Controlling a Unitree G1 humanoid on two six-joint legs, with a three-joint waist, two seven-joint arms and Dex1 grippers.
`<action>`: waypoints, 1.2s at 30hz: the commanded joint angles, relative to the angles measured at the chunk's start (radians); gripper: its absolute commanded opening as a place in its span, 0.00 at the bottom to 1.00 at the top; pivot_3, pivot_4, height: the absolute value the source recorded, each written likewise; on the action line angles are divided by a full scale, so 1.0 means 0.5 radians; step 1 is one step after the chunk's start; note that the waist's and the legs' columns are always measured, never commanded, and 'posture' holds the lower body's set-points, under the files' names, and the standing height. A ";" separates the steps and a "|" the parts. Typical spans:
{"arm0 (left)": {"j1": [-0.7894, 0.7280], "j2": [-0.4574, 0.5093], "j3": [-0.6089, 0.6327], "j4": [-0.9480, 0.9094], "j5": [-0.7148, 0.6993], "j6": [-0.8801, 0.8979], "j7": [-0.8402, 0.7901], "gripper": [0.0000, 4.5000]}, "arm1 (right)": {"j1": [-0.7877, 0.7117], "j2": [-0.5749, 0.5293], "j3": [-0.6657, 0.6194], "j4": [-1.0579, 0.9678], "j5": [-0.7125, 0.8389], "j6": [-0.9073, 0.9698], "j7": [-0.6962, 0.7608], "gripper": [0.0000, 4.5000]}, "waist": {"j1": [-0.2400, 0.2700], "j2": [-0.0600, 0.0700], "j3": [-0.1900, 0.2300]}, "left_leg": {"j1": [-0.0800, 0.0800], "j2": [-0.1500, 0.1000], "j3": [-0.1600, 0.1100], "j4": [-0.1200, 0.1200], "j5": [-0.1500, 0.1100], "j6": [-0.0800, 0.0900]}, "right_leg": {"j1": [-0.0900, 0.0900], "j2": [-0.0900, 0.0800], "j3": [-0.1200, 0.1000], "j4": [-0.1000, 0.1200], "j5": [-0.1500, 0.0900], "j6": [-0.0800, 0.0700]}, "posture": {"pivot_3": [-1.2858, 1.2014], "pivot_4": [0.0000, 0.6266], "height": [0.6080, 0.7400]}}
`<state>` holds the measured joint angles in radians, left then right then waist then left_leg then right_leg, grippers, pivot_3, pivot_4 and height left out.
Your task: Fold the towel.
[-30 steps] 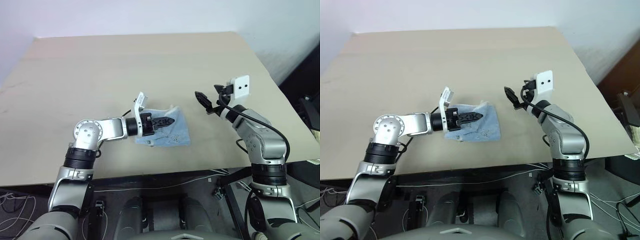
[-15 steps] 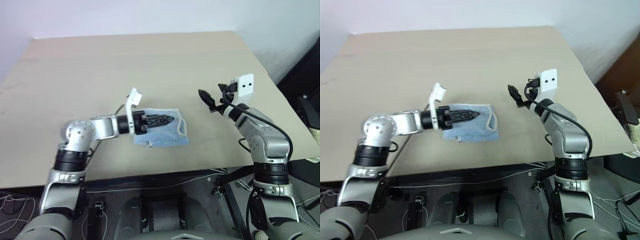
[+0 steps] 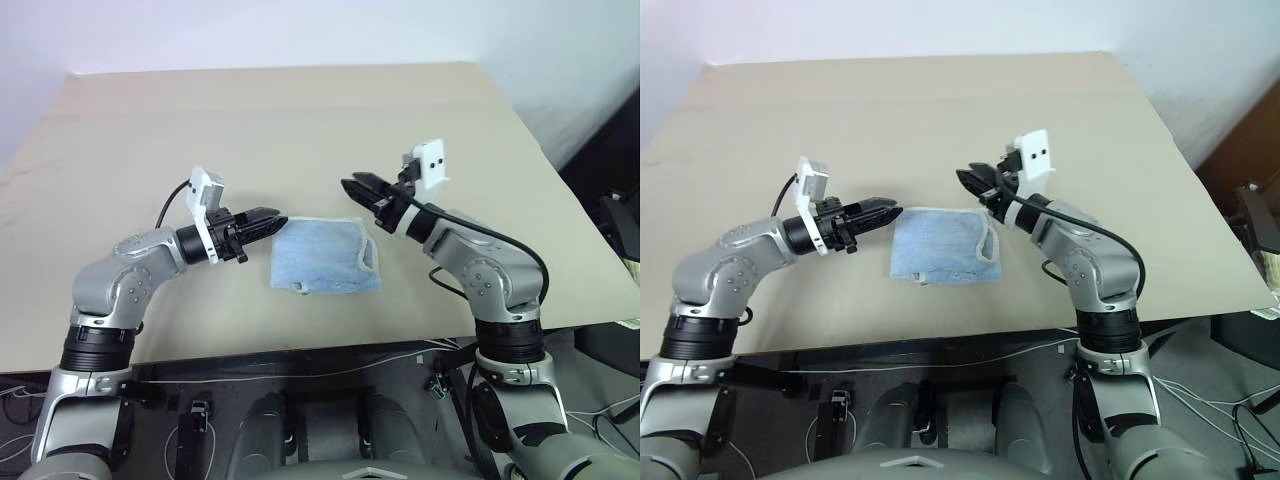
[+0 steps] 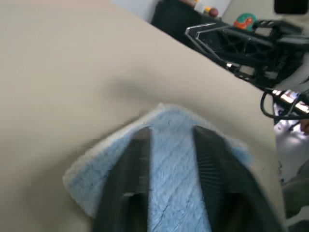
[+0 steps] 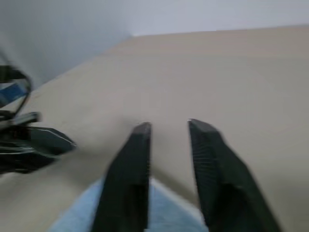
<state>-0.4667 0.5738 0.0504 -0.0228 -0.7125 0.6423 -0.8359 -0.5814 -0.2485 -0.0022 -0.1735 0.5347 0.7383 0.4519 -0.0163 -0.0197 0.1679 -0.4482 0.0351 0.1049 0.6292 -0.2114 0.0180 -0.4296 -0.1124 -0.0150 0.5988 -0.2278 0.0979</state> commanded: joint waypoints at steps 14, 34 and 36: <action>0.159 -0.311 -0.297 0.142 0.567 -0.671 -0.144 0.01 | 0.150 -0.034 0.275 0.211 -0.150 -0.051 0.246 0.00 | -0.008 0.000 0.000 | 0.001 -0.001 0.001 0.003 0.000 0.002 | 0.001 0.001 -0.001 0.001 0.001 0.002 | 0.52 0.24 1.00; 0.198 -0.381 -0.256 0.354 0.586 -0.601 -0.200 0.25 | 0.189 -0.092 0.283 0.599 -0.400 -0.339 0.393 0.18 | 0.007 -0.001 -0.003 | 0.012 -0.001 -0.002 0.008 -0.003 -0.001 | 0.013 -0.001 -0.002 0.004 0.001 0.000 | 0.52 0.24 1.00; 0.195 -0.356 -0.233 0.303 0.530 -0.546 -0.250 0.39 | 0.159 -0.113 0.210 0.500 -0.300 -0.265 0.452 0.32 | 0.006 0.000 -0.003 | 0.011 -0.001 -0.002 0.008 -0.002 0.000 | 0.013 -0.001 -0.002 0.004 0.001 0.000 | 0.52 0.24 1.00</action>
<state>-0.3624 0.3844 -0.0933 0.1538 -0.4244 0.3472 -0.9475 -0.4858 -0.2801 0.1550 0.1151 0.3501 0.5742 0.6611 -0.0135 -0.0200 0.1663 -0.4427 0.0347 0.1040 0.6333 -0.2122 0.0183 -0.4233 -0.1128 -0.0159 0.6010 -0.2274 0.0979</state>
